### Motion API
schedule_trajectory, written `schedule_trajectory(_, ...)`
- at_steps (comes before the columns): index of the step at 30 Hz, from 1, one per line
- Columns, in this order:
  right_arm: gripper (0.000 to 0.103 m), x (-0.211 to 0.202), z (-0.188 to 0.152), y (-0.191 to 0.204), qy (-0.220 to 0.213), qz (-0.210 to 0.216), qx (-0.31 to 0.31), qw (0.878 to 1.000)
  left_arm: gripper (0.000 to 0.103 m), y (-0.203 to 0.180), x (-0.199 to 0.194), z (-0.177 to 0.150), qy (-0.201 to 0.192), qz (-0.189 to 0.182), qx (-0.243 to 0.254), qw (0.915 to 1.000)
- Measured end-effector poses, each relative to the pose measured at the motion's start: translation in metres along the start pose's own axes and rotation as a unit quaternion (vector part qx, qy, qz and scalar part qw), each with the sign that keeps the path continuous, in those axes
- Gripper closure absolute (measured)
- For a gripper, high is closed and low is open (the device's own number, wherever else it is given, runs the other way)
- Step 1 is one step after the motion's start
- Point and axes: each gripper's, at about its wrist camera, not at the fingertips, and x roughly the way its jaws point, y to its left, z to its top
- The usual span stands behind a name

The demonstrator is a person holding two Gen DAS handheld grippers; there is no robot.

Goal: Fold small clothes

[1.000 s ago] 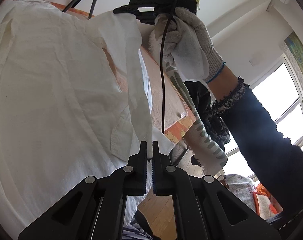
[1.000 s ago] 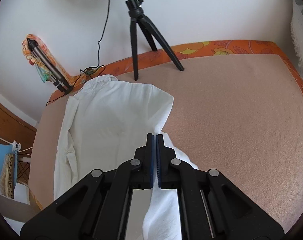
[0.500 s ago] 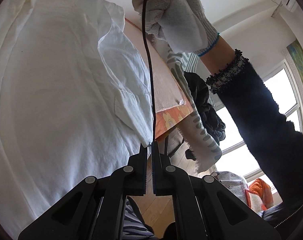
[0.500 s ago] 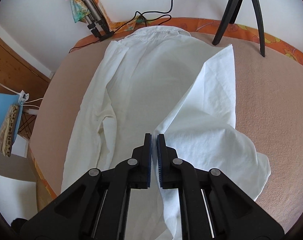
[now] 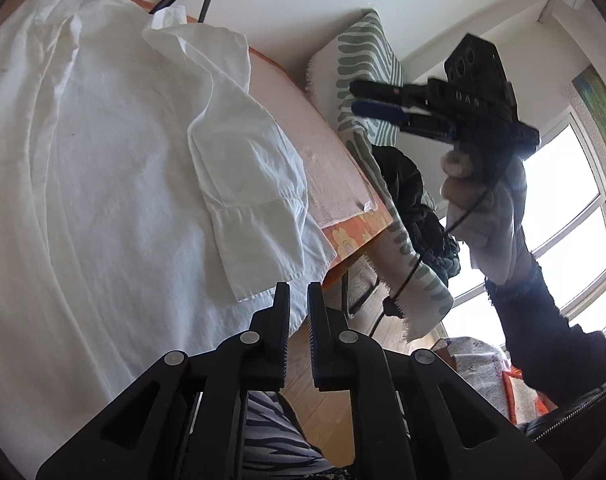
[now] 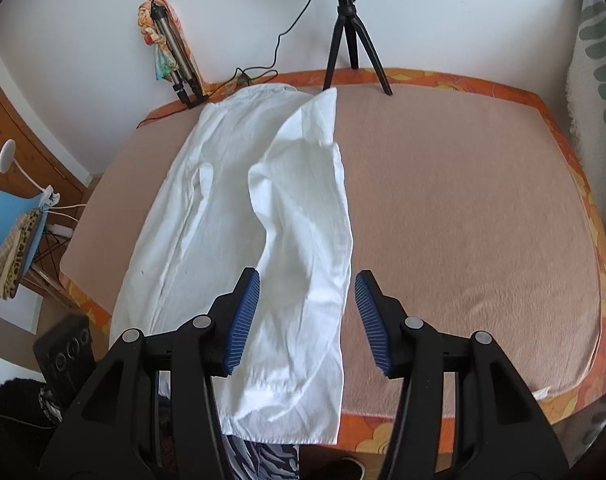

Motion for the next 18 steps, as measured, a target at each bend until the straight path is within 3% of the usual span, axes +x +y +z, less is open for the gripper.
schedule_trajectory(3, 0.05, 0.013, -0.054, -0.018, 0.024, 0.034, 0.056, 0.998, 0.077, 0.007, -0.002, 0.007, -0.007, 0.02, -0.011, 0.9997)
schedule_trajectory(7, 0.05, 0.037, -0.09, -0.03, 0.028, 0.058, 0.091, 0.994, 0.075, 0.014, -0.001, 0.013, -0.003, 0.029, -0.017, 0.9994)
schedule_trajectory(14, 0.05, 0.061, -0.101, -0.033, 0.02, 0.124, 0.111, 0.986, 0.075, 0.019, 0.01, 0.014, 0.009, 0.039, -0.029, 0.9988)
schedule_trajectory(18, 0.05, 0.068, -0.098, -0.021, 0.034, 0.123, 0.089, 0.988, 0.075, 0.026, 0.01, 0.011, 0.009, 0.04, -0.051, 0.9979)
